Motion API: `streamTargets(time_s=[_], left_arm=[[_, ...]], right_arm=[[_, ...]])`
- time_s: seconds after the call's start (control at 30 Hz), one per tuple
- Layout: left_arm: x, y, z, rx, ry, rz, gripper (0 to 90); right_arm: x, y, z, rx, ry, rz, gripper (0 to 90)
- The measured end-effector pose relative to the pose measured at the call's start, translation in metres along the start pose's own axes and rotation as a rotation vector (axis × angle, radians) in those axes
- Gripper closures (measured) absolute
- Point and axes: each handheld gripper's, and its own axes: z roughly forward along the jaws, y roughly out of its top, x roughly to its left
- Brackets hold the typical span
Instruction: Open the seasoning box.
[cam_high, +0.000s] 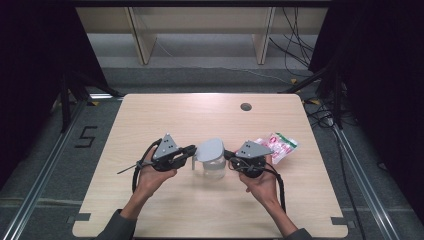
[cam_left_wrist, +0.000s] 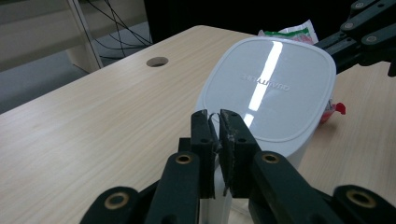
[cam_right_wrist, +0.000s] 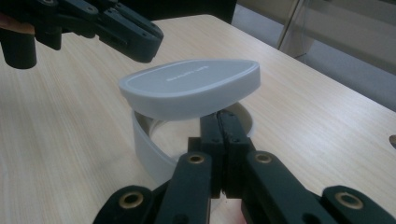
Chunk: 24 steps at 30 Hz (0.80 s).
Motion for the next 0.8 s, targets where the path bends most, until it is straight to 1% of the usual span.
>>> streamTargets(time_s=[0.03, 0.07, 0.1, 0.13, 0.17, 0.2, 0.23, 0.27, 0.3, 0.33, 0.37, 0.4, 0.43, 0.47, 0.5, 0.53, 0.57, 0.6, 0.63, 0.67, 0.7, 0.77, 0.8], left_arm=[[0.000, 0.000, -0.002, -0.007, 0.002, -0.012, 79.6], [0.002, 0.001, -0.004, -0.011, 0.006, -0.012, 79.6], [0.002, 0.001, -0.007, -0.010, 0.002, -0.016, 76.3], [0.002, 0.000, -0.009, -0.010, 0.001, -0.017, 76.3], [0.001, -0.001, -0.011, -0.010, -0.002, -0.020, 71.0], [0.000, -0.002, -0.014, -0.002, -0.005, -0.014, 71.0], [-0.001, -0.004, -0.016, 0.004, -0.006, -0.022, 68.0], [-0.001, -0.006, -0.018, 0.003, -0.002, -0.017, 61.7], [-0.001, -0.009, -0.020, 0.009, -0.003, -0.034, 58.1], [-0.002, -0.011, -0.023, 0.018, -0.008, -0.043, 58.1], [-0.002, -0.013, -0.024, 0.018, -0.016, -0.045, 54.3], [-0.003, -0.016, -0.026, 0.032, -0.016, -0.028, 52.0], [-0.004, -0.019, -0.028, 0.042, -0.019, -0.023, 49.3], [-0.005, -0.024, -0.032, 0.059, -0.006, -0.025, 44.4], [-0.005, -0.024, -0.032, 0.059, -0.006, -0.025, 44.1], [-0.006, -0.027, -0.034, 0.063, -0.011, -0.035, 44.1], [-0.007, -0.029, -0.035, 0.059, -0.016, -0.041, 43.2], [-0.008, -0.031, -0.036, 0.059, -0.022, -0.036, 42.2], [-0.009, -0.033, -0.038, 0.061, -0.011, -0.049, 40.3], [-0.010, -0.034, -0.038, 0.057, -0.007, -0.049, 40.3], [-0.010, -0.035, -0.039, 0.059, -0.006, -0.047, 38.8], [-0.009, -0.036, -0.040, 0.069, -0.007, -0.028, 37.7], [-0.011, -0.037, -0.040, 0.066, -0.005, -0.059, 37.7]], right_arm=[[0.000, 0.001, 0.001, -0.002, -0.002, -0.009, 90.0], [0.000, 0.001, 0.001, -0.002, -0.002, -0.009, 90.0], [0.000, 0.002, 0.000, 0.003, -0.003, -0.009, 90.0], [0.000, 0.002, 0.000, 0.003, -0.003, -0.009, 90.0], [0.000, 0.004, 0.000, 0.002, 0.005, -0.013, 90.0], [0.000, 0.004, 0.000, 0.002, 0.005, -0.013, 90.0], [0.001, 0.004, 0.000, -0.009, -0.007, 0.004, 90.0], [0.000, 0.006, 0.001, -0.009, 0.005, -0.009, 90.0], [0.001, 0.006, 0.001, -0.013, 0.001, -0.009, 90.0], [0.001, 0.006, 0.001, -0.013, 0.001, -0.009, 90.0], [0.001, 0.007, 0.001, -0.006, 0.006, -0.010, 90.0], [0.002, 0.008, 0.001, -0.012, 0.002, -0.004, 90.0], [0.003, 0.009, 0.001, -0.011, 0.004, -0.002, 90.0], [0.003, 0.012, 0.001, -0.022, 0.007, -0.030, 90.0], [0.003, 0.012, 0.001, -0.022, 0.007, -0.030, 90.0], [0.006, 0.013, 0.001, -0.020, 0.010, -0.003, 90.0], [0.006, 0.014, 0.001, -0.019, 0.012, -0.022, 90.0], [0.008, 0.015, 0.002, -0.026, 0.007, -0.014, 90.0], [0.009, 0.018, 0.003, -0.022, 0.017, -0.042, 90.0], [0.009, 0.018, 0.003, -0.022, 0.017, -0.042, 90.0], [0.011, 0.020, 0.005, -0.038, 0.014, -0.040, 90.0], [0.013, 0.022, 0.006, -0.034, 0.017, -0.047, 90.0], [0.013, 0.022, 0.006, -0.034, 0.017, -0.047, 90.0]])
